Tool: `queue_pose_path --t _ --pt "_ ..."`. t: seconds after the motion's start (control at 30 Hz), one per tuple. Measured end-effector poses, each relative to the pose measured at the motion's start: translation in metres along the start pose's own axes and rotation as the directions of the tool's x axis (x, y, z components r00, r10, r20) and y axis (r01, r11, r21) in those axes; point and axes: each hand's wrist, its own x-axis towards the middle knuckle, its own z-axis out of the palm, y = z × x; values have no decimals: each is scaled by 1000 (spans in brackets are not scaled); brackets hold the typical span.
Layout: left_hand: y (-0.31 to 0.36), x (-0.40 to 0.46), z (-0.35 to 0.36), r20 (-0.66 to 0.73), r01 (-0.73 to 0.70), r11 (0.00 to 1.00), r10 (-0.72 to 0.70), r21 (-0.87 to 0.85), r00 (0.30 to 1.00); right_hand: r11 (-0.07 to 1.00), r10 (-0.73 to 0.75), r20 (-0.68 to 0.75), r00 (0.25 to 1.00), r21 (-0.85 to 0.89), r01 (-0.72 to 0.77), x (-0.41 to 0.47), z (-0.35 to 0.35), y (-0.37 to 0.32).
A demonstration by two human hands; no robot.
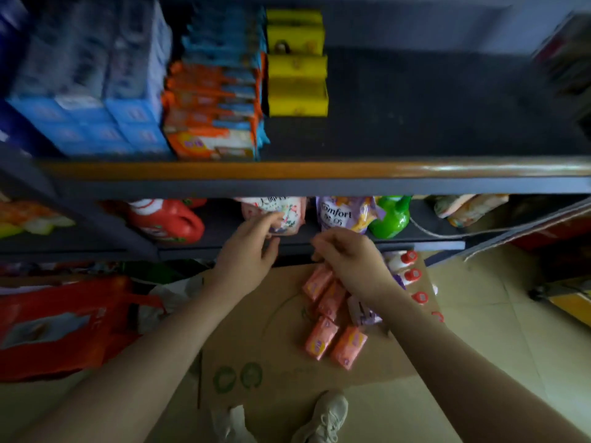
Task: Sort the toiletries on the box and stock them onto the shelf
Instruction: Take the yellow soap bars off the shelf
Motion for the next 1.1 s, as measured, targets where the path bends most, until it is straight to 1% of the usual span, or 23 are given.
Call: queue_pose_path --t 0.03,0.1,0.13,0.2,0.27,0.33,0.4,0.5,0.6,0.7,0.73,0.8,0.83,0.9,0.97,1.03,1.1 --pt "5 10 -21 -68 -63 994 70 93 995 998 -53 -19 998 28 53 8 -1 -17" --pt "10 30 -54 -171 -170 944 224 283 960 989 -148 -79 986 -9 148 25 -3 -43" --pt "12 40 -67 -188 -205 908 288 366 939 981 -192 -123 974 -50 187 34 -4 -52" --pt "16 58 -85 -183 -235 841 362 488 914 964 -262 -229 938 -112 242 53 -9 -68" --pt "17 75 -94 -125 -224 796 349 562 929 944 -315 -289 904 -199 265 76 -14 -79" --pt "21 89 -97 -28 -199 773 270 603 962 899 -377 -285 881 -341 274 104 -21 -83" --pt "26 100 -94 25 -151 772 172 617 985 838 -401 -185 897 -470 278 134 -27 -79" --pt "27 109 -87 14 -75 796 83 601 996 739 -350 -11 937 -618 269 172 -32 -70" --pt "18 109 -86 7 -79 852 88 518 996 631 -359 68 931 -717 296 200 -33 -65" --pt "12 109 -89 -31 -105 931 123 351 992 574 -362 127 924 -751 328 217 -38 -66" --pt "12 108 -90 -39 -100 937 120 335 992 555 -366 143 920 -760 338 220 -40 -66" --pt "13 107 -88 -48 -80 928 105 364 993 518 -378 140 915 -788 334 224 -43 -68" --pt "13 107 -87 -60 -73 924 103 375 993 511 -376 119 919 -800 313 225 -44 -69" --pt "14 106 -83 -103 -54 929 98 367 990 559 -322 93 942 -784 269 226 -45 -68" --pt "15 105 -80 -132 -43 931 97 362 986 637 -267 139 954 -717 283 222 -46 -64" --pt "18 104 -78 -150 -34 926 97 375 984 679 -265 188 946 -660 321 211 -51 -61" --pt "22 103 -76 -152 -21 925 85 379 985 744 -243 185 952 -595 305 198 -59 -60"
